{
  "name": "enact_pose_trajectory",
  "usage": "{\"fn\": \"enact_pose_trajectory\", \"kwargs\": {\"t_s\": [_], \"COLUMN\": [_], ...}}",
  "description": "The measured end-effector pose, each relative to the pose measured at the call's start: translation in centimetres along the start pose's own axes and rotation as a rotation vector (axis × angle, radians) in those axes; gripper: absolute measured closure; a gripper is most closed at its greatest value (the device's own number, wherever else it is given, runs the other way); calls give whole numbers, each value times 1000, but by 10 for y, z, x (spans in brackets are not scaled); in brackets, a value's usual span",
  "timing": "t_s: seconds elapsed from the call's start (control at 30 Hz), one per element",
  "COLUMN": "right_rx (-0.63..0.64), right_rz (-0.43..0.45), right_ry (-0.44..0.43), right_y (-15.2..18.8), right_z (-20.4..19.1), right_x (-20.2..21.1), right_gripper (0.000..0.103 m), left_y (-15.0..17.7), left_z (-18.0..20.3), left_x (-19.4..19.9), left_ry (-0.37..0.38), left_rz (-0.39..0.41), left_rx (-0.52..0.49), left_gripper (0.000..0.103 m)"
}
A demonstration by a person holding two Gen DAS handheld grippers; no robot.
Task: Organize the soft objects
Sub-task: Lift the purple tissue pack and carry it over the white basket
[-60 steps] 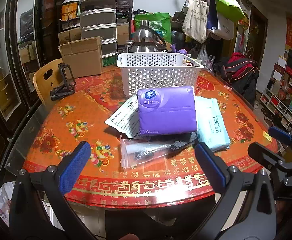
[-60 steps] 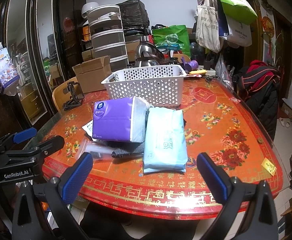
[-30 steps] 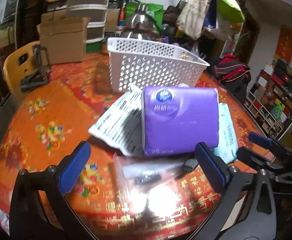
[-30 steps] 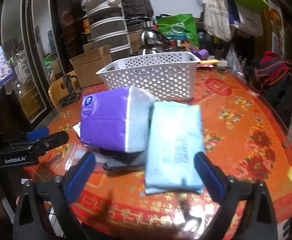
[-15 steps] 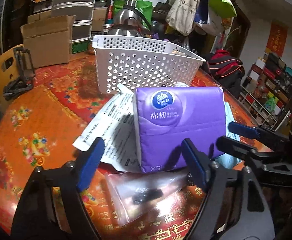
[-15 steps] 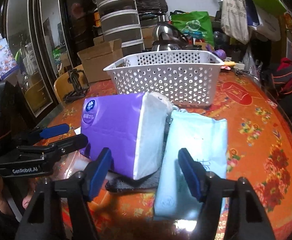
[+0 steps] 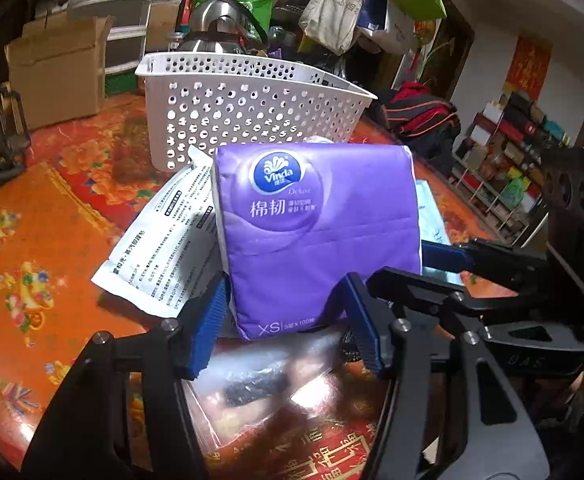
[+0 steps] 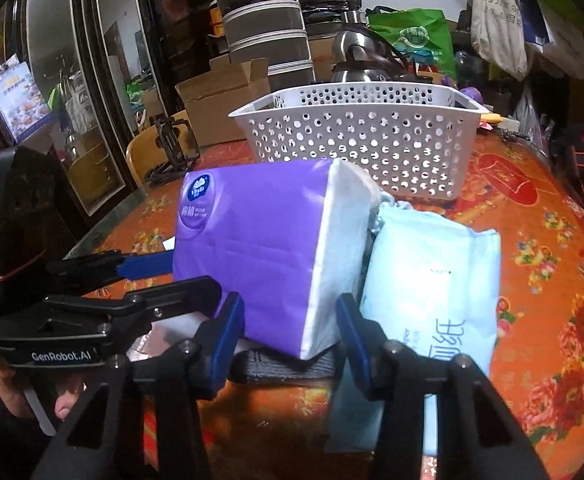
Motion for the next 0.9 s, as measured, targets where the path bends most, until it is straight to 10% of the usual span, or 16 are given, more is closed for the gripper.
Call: {"fn": "enact_pose_trajectory", "kwargs": {"t_s": [0.9], "right_rx": [118], "right_rz": [168], "right_ry": [65], "right_y": [-50], "right_z": [-12], "right_x": [60], "right_gripper": [56], "left_y": [-56], "left_z": [32], "left_x": [83], "left_ry": [-47], "left_rz": [187], "left_rx": [-42], "left_gripper": [61]}}
Point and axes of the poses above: each gripper's, at about its wrist camera, not at the fingertips, and x roughly against the way its jaws point, z to its right, y to its underside, the point moved 6 cm from there along -x, roughly the way its jaws point, and after that the axes turned 7 degrees about -z, right-handed, at the moved point
